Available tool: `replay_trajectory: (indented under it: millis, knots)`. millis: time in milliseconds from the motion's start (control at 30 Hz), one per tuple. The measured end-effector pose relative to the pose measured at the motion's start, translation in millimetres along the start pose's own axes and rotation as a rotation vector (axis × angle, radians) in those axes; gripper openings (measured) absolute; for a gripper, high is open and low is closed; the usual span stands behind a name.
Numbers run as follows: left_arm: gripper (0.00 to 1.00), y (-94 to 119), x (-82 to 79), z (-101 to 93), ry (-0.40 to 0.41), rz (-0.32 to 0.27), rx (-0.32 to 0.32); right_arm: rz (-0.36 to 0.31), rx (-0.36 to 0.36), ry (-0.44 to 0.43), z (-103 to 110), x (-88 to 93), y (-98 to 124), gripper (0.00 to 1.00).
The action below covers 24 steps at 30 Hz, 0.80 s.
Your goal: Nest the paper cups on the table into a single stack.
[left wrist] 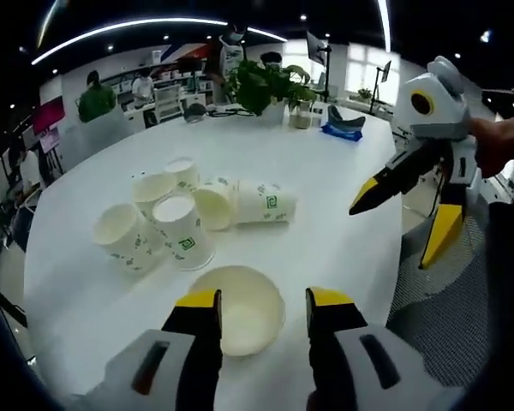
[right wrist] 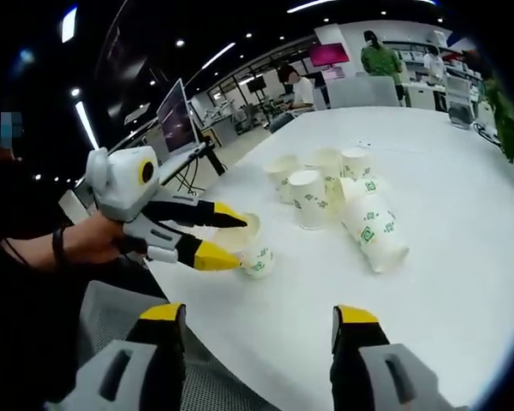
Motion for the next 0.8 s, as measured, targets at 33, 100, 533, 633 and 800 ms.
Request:
replay_trajectory:
  millis: [33,100,533,633,800]
  knots:
    - [0.37,1.4,-0.3,-0.8,0.004,-0.004,-0.001,0.000,0.001,0.000,-0.4,0.1,0.2,0.70]
    - [0.38,3.9,-0.6,-1.9,0.015,-0.017,-0.004,-0.001,0.003,0.000,0.6,-0.3,0.6,0.70]
    - [0.52,21.2,0.6,0.3,0.111,-0.077,-0.042,-0.012,0.006,-0.001,-1.9,-5.7,-1.7,0.70]
    - [0.54,24.5,3.2,3.6,0.125,-0.086,-0.052,-0.016,0.004,-0.001,-1.9,-7.4,-3.6,0.70]
    - [0.57,31.8,9.0,8.0,0.151,-0.089,-0.072,-0.024,0.004,-0.004,-1.9,-12.6,-7.4,0.70]
Point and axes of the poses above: the point that each gripper's makers call its tool centre point, and the gripper's own axes: y roughly backward along the fingers, z roughly to its left, x roughly out of its underside, the point moved 2 cm from there along y, roughly backward along the fingers, and after that the axes turned 10 degrees about -x, right-handed, at the moved point
